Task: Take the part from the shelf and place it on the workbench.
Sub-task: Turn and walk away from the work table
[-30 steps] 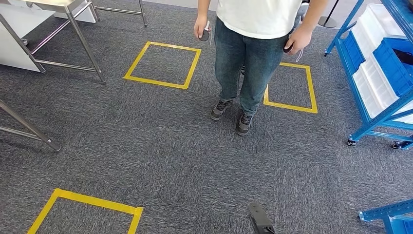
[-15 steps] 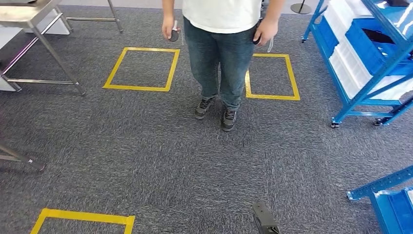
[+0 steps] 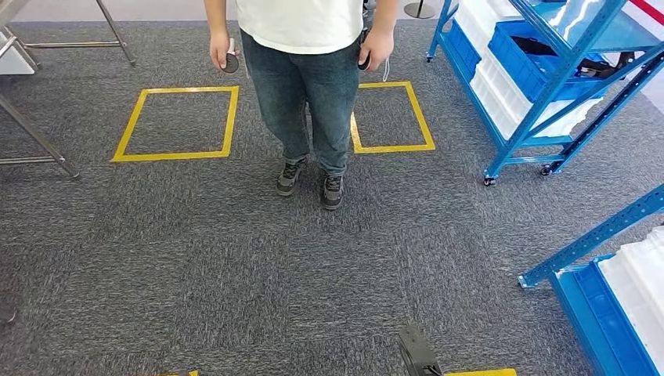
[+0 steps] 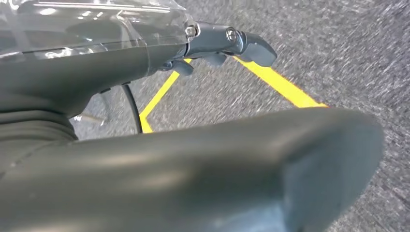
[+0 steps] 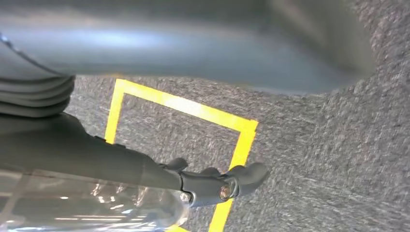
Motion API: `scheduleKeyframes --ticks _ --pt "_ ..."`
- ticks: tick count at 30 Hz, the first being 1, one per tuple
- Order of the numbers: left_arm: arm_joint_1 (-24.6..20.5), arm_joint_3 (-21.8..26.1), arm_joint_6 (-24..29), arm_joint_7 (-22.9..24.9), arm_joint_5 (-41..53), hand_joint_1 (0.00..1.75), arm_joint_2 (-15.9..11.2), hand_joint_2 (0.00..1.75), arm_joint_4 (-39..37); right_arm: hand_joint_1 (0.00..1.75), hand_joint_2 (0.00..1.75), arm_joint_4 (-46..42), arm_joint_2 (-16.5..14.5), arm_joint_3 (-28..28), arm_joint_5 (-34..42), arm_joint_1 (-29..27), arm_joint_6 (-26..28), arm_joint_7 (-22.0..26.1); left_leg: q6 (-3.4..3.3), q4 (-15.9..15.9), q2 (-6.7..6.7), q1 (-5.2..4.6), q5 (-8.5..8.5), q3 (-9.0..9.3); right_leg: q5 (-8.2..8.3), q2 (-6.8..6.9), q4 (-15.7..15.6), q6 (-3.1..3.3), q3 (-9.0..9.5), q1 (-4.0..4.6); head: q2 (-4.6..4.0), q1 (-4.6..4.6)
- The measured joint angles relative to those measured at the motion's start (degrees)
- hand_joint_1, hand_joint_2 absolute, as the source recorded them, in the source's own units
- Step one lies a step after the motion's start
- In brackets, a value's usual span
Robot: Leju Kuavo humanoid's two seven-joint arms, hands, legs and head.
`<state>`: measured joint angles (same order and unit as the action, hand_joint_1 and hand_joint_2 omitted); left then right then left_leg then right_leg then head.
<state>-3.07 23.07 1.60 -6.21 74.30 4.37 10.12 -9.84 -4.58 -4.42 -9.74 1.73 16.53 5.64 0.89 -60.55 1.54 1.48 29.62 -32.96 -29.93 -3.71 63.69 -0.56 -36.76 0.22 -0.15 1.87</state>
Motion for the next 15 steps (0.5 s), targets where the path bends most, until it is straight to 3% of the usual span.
scheduleKeyframes --ticks 2,3,4,5,7,9,10,12,13,15 --pt "0.02 0.03 0.0 0.0 0.08 0.0 0.01 0.0 0.02 0.0 0.0 0.0 -0.05 0.05 0.05 0.25 -0.2 0.33 -0.32 0.0 -1.56 -0.18 0.15 0.02 -3.29 2.1 7.28 -0.29 -3.78 -0.17 0.0 0.6" --pt "0.02 0.05 0.0 -0.01 0.12 0.0 0.01 0.0 0.03 0.0 0.0 0.0 -0.05 0.08 0.12 0.28 -0.42 0.5 -0.39 -0.01 -2.34 -0.23 0.23 0.05 -4.34 2.5 10.57 -0.41 -5.54 -0.32 0.0 0.72" --pt "-0.02 0.05 0.01 -0.03 0.13 0.0 0.01 0.0 0.04 0.0 0.0 0.0 -0.06 0.1 0.17 0.24 -0.64 0.68 -0.42 -0.01 -3.05 -0.24 0.33 0.1 -4.38 2.73 12.16 -0.52 -6.46 -0.43 0.0 0.81" --pt "-0.09 0.05 0.0 -0.15 0.13 0.0 0.01 0.0 0.07 0.0 0.0 0.0 -0.07 0.11 0.23 0.18 -0.87 0.81 -0.41 -0.01 -3.72 -0.23 0.45 0.2 -3.33 2.96 11.51 -0.6 -6.27 -0.52 0.0 0.98" --pt "-0.28 0.05 -0.17 -0.83 -0.07 0.0 -0.01 0.0 0.13 0.0 0.0 0.0 -0.08 0.15 0.34 0.19 -1.51 1.02 -0.18 0.0 -4.92 -0.22 0.78 0.59 0.6 4.43 4.39 -0.64 -2.85 -0.57 0.0 1.41" --pt "-0.55 0.08 -0.44 -1.9 -0.73 0.0 -0.09 0.0 0.19 0.0 0.0 0.0 -0.18 0.25 0.49 0.38 -2.46 1.2 0.35 -0.05 -5.88 -0.47 1.19 0.93 2.68 6.21 -2.03 -0.57 0.32 -0.2 0.0 1.82" --pt "-0.72 0.13 -0.57 -2.43 -1.21 0.0 -0.15 0.0 0.22 0.0 0.0 0.0 -0.25 0.33 0.62 0.41 -2.96 1.34 0.6 0.0 -6.27 -0.6 1.33 1.07 2.66 6.64 -3.16 -0.48 0.83 0.04 0.0 1.74" --pt "-1.12 0.37 -0.63 -3.52 -2.4 0.0 -0.24 0.0 0.37 0.0 0.0 0.0 -0.34 0.56 0.92 0.25 -3.99 1.72 1.13 0.31 -6.98 -0.57 1.48 1.49 2.48 5.93 -3.34 -0.03 0.89 0.3 0.0 1.31" --pt "-1.34 0.51 -0.49 -4.01 -2.98 0.0 -0.24 0.0 0.51 0.0 0.0 0.0 -0.34 0.72 1.03 0.1 -4.43 1.91 1.4 0.21 -6.73 -0.47 1.74 1.66 2.5 5.48 -3.49 0.3 1.04 0.28 0.0 1.1" --pt "-1.7 0.83 0.19 -4.89 -4.03 0.0 -0.31 0.0 0.79 0.0 0.0 0.0 -0.33 1.0 1.06 0.05 -4.95 2.25 1.73 -2.63 -4.75 -0.29 3.62 0.71 2.55 4.58 -3.8 1.12 1.43 0.02 0.0 0.71"
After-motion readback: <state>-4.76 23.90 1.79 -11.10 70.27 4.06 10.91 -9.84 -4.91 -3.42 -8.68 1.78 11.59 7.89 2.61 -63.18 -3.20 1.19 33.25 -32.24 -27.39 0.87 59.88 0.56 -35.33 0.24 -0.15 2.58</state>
